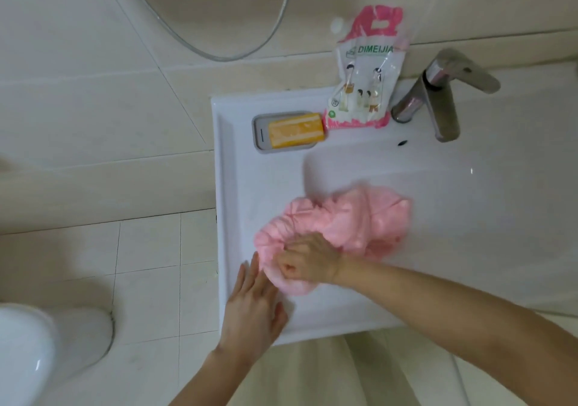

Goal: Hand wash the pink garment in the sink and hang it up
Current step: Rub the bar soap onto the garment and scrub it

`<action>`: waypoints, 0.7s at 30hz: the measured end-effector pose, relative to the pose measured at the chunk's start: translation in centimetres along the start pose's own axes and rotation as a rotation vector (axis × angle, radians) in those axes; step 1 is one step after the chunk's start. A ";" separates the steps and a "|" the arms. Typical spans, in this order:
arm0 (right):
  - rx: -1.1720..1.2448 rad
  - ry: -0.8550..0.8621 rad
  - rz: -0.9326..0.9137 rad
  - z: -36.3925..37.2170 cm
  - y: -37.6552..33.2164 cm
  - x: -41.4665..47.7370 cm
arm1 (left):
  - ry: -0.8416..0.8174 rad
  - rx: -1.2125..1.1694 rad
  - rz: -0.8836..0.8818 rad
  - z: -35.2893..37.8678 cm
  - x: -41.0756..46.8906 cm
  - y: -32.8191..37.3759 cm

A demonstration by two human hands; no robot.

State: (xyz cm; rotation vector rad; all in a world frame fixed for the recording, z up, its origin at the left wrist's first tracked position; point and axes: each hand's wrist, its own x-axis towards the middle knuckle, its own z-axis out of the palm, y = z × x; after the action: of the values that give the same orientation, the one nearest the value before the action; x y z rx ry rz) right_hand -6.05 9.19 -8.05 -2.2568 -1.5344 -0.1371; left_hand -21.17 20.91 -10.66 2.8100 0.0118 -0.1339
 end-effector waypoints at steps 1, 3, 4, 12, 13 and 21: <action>-0.076 -0.017 0.035 -0.5 1.7 1.0 | -0.020 0.020 0.002 0.1 0.2 0.1; 0.033 -0.145 0.123 -0.2 5.2 4.1 | -0.055 0.064 0.008 -0.1 0.9 0.3; 0.085 -0.224 0.206 -0.1 6.4 5.3 | -0.056 0.080 0.018 -0.4 1.5 0.3; 0.881 0.085 0.953 -4.2 14.2 -4.5 | 0.089 -0.369 -0.053 -3.7 5.4 -1.8; 0.778 -0.181 0.918 -3.6 14.6 -6.2 | 0.017 -0.258 0.007 -3.2 6.1 -2.0; 0.405 -0.533 0.852 2.7 10.5 -6.6 | 0.073 0.159 0.184 -0.6 14.7 2.6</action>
State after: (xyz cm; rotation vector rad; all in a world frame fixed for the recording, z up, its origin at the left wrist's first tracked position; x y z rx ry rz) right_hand 0.56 1.19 -15.40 -2.4714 -0.5671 0.9769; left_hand -6.45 18.52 -10.60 2.9546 -0.2504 0.0114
